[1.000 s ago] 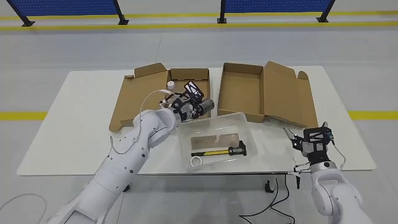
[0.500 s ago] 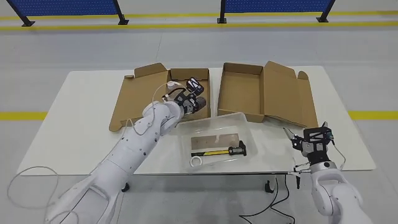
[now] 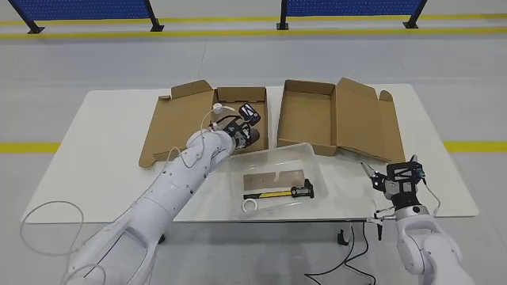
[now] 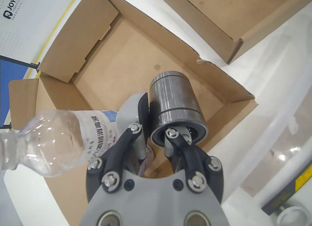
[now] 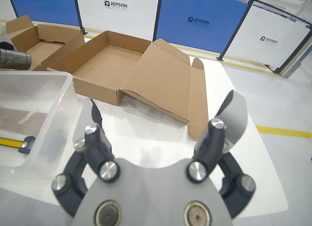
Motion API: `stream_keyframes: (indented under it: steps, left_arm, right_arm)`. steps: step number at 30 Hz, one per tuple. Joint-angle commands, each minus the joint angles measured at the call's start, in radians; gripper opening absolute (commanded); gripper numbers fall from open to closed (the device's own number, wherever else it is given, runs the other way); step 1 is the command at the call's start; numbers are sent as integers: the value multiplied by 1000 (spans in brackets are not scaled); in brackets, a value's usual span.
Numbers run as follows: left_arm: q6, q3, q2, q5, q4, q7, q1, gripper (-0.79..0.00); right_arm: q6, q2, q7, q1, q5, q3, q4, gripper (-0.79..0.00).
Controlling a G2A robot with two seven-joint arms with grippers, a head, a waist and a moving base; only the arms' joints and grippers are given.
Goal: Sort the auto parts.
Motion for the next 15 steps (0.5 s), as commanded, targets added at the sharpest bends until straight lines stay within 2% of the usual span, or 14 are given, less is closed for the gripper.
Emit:
stream_keyframes:
  steps: [1, 3, 5, 15]
  left_arm:
    - [-3, 6, -5, 11, 13, -3, -7, -760]
    - [-5, 8, -10, 11, 22, 2, -10, -736]
    - [-6, 11, -15, 12, 30, 4, -13, -671]
    - [6, 9, -35, 15, 58, 21, -24, -625]
  right_arm:
    - [0, 0, 0, 0, 0, 0, 0, 0]
    - [0, 0, 0, 0, 0, 0, 0, 0]
    - [0, 0, 0, 0, 0, 0, 0, 0]
    - [0, 0, 0, 0, 0, 0, 0, 0]
